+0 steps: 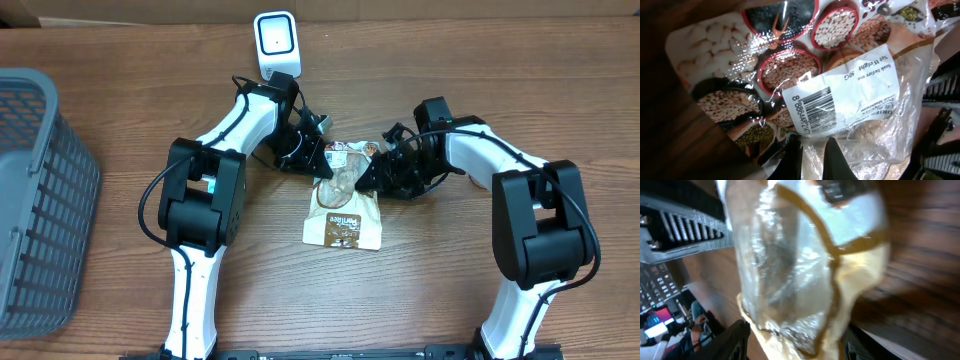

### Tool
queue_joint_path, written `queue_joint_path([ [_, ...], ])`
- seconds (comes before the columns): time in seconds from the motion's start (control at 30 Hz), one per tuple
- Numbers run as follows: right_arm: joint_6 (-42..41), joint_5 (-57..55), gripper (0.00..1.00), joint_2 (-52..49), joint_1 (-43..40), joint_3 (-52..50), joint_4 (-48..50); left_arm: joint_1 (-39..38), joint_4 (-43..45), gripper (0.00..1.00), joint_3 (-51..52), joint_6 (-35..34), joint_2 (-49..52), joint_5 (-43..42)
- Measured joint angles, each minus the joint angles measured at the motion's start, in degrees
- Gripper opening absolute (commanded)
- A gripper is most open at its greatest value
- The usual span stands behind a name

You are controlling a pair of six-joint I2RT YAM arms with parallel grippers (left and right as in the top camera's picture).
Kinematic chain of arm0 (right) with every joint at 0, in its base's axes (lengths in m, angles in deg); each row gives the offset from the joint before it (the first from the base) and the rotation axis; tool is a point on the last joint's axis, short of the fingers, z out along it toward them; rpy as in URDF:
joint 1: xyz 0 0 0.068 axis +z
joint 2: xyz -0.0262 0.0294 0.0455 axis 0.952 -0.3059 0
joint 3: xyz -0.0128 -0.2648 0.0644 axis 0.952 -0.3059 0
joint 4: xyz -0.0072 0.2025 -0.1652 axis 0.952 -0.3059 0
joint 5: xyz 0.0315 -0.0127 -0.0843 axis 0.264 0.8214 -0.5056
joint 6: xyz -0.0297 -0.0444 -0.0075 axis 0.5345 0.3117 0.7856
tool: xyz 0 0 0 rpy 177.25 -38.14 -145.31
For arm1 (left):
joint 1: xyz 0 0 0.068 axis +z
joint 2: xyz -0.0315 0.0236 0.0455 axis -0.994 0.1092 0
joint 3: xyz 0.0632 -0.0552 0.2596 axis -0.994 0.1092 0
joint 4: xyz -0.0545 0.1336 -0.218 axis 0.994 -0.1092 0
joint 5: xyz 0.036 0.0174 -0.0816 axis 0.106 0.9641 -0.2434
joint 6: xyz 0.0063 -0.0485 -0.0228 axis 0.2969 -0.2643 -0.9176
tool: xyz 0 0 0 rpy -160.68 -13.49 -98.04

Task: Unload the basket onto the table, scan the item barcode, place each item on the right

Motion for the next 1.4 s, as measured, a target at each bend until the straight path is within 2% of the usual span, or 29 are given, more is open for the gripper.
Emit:
queue_joint_path([
  [0.2,-2.40,2.60,0.46,0.02,3.80,-3.91,8.90,0.02,0.00,0.04,-0.13,-0.98,0.37,-1.25],
  [0.47,-12.37,4.33,0.34,0.00,4.81,-4.70,20.44,0.02,0.02,0.04,-0.13,-1.33,0.37,-1.38],
  [0.6,-15.91,3.89,0.19,0.00,4.96,-4.76,22.43,0.02,0.09,0.04,-0.13,-1.33,0.37,-1.36],
  [0.8,-17.97,2.93,0.04,0.00,4.98,-4.92,22.40,0.26,0.04,0.04,-0.13,-1.33,0.42,-1.44],
  [0.97,-18.16,3.17,0.04,0.00,4.98,-4.92,22.14,1.46,-1.68,0.04,-0.66,-1.33,0.42,-1.27],
  [1.17,-16.57,4.09,0.04,0.00,4.81,-4.92,20.90,5.20,-8.00,0.04,-4.68,-1.33,-0.42,3.74],
  [1.4,-6.34,11.37,0.04,0.00,3.17,-4.92,19.32,9.86,-13.22,0.05,-12.55,-1.33,-14.49,7.58],
])
